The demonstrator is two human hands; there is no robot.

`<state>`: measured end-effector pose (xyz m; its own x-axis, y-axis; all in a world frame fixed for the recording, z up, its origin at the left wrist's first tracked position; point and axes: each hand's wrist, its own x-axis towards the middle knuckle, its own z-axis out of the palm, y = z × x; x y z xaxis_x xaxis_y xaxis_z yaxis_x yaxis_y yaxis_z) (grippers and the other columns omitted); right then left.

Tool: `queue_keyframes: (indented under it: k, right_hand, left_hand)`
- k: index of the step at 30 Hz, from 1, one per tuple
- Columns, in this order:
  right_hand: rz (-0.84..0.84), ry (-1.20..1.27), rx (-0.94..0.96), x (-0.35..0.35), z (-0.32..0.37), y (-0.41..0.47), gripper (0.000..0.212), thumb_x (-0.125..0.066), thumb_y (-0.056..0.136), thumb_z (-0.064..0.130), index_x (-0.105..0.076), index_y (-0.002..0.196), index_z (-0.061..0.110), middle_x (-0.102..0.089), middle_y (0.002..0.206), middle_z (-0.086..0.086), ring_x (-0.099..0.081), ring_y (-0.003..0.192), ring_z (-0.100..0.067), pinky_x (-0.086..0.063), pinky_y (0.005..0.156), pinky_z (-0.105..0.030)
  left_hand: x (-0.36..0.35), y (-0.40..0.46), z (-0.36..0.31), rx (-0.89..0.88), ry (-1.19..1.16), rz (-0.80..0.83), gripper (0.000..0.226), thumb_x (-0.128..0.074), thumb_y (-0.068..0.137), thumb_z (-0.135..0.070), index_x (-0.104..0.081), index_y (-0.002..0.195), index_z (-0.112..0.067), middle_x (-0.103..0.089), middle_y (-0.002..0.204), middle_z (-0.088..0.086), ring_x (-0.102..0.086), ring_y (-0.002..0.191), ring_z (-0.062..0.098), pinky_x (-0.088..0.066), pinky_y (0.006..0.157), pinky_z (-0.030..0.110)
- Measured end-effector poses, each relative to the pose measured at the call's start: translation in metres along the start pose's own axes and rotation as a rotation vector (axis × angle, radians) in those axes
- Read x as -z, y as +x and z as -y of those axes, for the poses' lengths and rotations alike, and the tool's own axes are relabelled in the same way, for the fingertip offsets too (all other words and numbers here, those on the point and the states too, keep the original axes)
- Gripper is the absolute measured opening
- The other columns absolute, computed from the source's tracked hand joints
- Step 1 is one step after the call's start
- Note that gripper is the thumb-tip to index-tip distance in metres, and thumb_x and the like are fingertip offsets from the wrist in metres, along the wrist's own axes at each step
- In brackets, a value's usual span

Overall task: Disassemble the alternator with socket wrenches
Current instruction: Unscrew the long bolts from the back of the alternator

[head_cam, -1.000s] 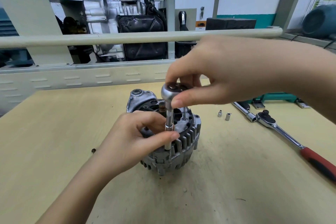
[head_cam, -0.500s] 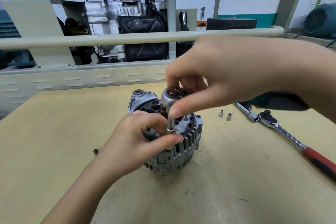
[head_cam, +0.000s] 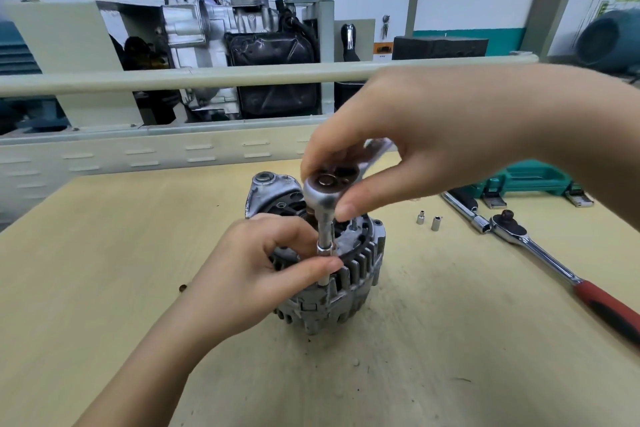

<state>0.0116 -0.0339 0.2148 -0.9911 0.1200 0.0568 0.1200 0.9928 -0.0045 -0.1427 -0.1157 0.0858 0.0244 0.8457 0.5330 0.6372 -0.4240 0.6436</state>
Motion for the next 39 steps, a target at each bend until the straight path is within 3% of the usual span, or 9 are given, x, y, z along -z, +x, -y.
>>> queue_keyframes:
  k: [5, 8, 10, 14, 20, 26, 31, 34, 39]
  right_hand:
    - [-0.006, -0.006, 0.016, -0.001, 0.003, -0.001, 0.051, -0.046, 0.069, 0.064, -0.063, 0.085, 0.018, -0.055, 0.062, 0.008, -0.053, 0.068, -0.009, -0.041, 0.059, -0.022]
    - [0.000, -0.006, 0.023, -0.001, 0.003, 0.000, 0.043, -0.047, 0.075, 0.052, -0.065, 0.097, 0.019, -0.061, 0.076, 0.008, -0.054, 0.074, -0.010, -0.042, 0.066, -0.028]
    - [-0.002, 0.000, 0.011, -0.001, 0.002, 0.001, 0.041, -0.048, 0.079, 0.044, -0.065, 0.105, 0.018, -0.065, 0.088, 0.007, -0.054, 0.081, -0.009, -0.042, 0.073, -0.029]
    - [-0.019, -0.010, 0.037, -0.002, 0.002, 0.003, 0.034, -0.056, 0.085, 0.038, -0.064, 0.109, 0.016, -0.065, 0.093, 0.006, -0.053, 0.086, -0.006, -0.041, 0.077, -0.028]
    - [-0.052, -0.080, 0.024, -0.005, 0.006, 0.005, 0.051, -0.048, 0.079, 0.063, -0.061, 0.088, 0.014, -0.042, 0.057, 0.014, -0.045, 0.063, 0.007, -0.035, 0.058, -0.011]
    - [-0.039, -0.099, 0.072, -0.005, 0.007, 0.005, 0.041, -0.043, 0.080, 0.048, -0.061, 0.098, 0.016, -0.052, 0.072, 0.013, -0.046, 0.068, -0.007, -0.038, 0.063, -0.017]
    - [-0.033, -0.094, 0.080, -0.004, 0.007, 0.006, 0.039, -0.046, 0.084, 0.042, -0.062, 0.109, 0.016, -0.063, 0.093, 0.008, -0.050, 0.085, -0.005, -0.040, 0.076, -0.025]
    - [-0.021, -0.113, 0.038, -0.002, 0.009, 0.007, 0.043, -0.044, 0.082, 0.055, -0.062, 0.099, 0.019, -0.057, 0.076, 0.014, -0.048, 0.076, -0.004, -0.039, 0.068, -0.021]
    - [-0.010, -0.137, 0.017, -0.002, 0.012, 0.005, 0.054, -0.037, 0.069, 0.061, -0.059, 0.086, 0.015, -0.041, 0.056, 0.014, -0.044, 0.066, 0.004, -0.035, 0.061, -0.014]
  left_hand:
    - [-0.002, 0.000, -0.004, -0.016, 0.029, -0.035, 0.015, -0.064, 0.066, -0.047, -0.055, 0.057, -0.039, -0.059, 0.059, -0.023, -0.054, 0.059, -0.006, -0.036, 0.057, 0.004]
    - [0.002, 0.001, -0.003, 0.012, -0.006, 0.058, 0.003, -0.061, 0.069, -0.049, -0.064, 0.068, -0.047, -0.068, 0.074, -0.017, -0.063, 0.074, 0.001, -0.047, 0.064, 0.017]
    - [0.005, 0.000, -0.004, 0.029, -0.007, 0.107, 0.016, -0.058, 0.070, -0.051, -0.066, 0.084, -0.052, -0.070, 0.082, -0.018, -0.063, 0.084, 0.005, -0.049, 0.073, 0.024]
    - [0.004, -0.001, -0.004, 0.031, -0.006, 0.074, 0.021, -0.059, 0.068, -0.051, -0.067, 0.085, -0.042, -0.070, 0.080, -0.013, -0.064, 0.078, 0.006, -0.049, 0.070, 0.026]
    - [-0.002, 0.000, -0.004, 0.021, 0.036, -0.001, 0.033, -0.060, 0.066, -0.052, -0.062, 0.076, -0.020, -0.067, 0.073, 0.000, -0.063, 0.068, 0.012, -0.047, 0.065, 0.030]
    - [0.005, -0.001, -0.003, 0.069, -0.063, 0.112, 0.012, -0.059, 0.069, -0.048, -0.068, 0.076, -0.043, -0.069, 0.085, -0.017, -0.064, 0.084, 0.000, -0.047, 0.070, 0.011]
    - [0.004, -0.002, -0.002, 0.060, -0.047, 0.073, 0.023, -0.061, 0.068, -0.048, -0.071, 0.070, -0.028, -0.070, 0.081, -0.011, -0.065, 0.076, 0.002, -0.048, 0.065, 0.014]
    - [0.001, -0.001, -0.002, 0.035, 0.015, 0.015, 0.031, -0.061, 0.067, -0.051, -0.067, 0.075, -0.022, -0.069, 0.077, -0.002, -0.064, 0.071, 0.010, -0.048, 0.065, 0.027]
    - [-0.002, 0.000, -0.003, 0.044, 0.005, -0.005, 0.027, -0.061, 0.066, -0.051, -0.066, 0.067, -0.025, -0.067, 0.069, -0.007, -0.064, 0.069, 0.010, -0.047, 0.063, 0.023]
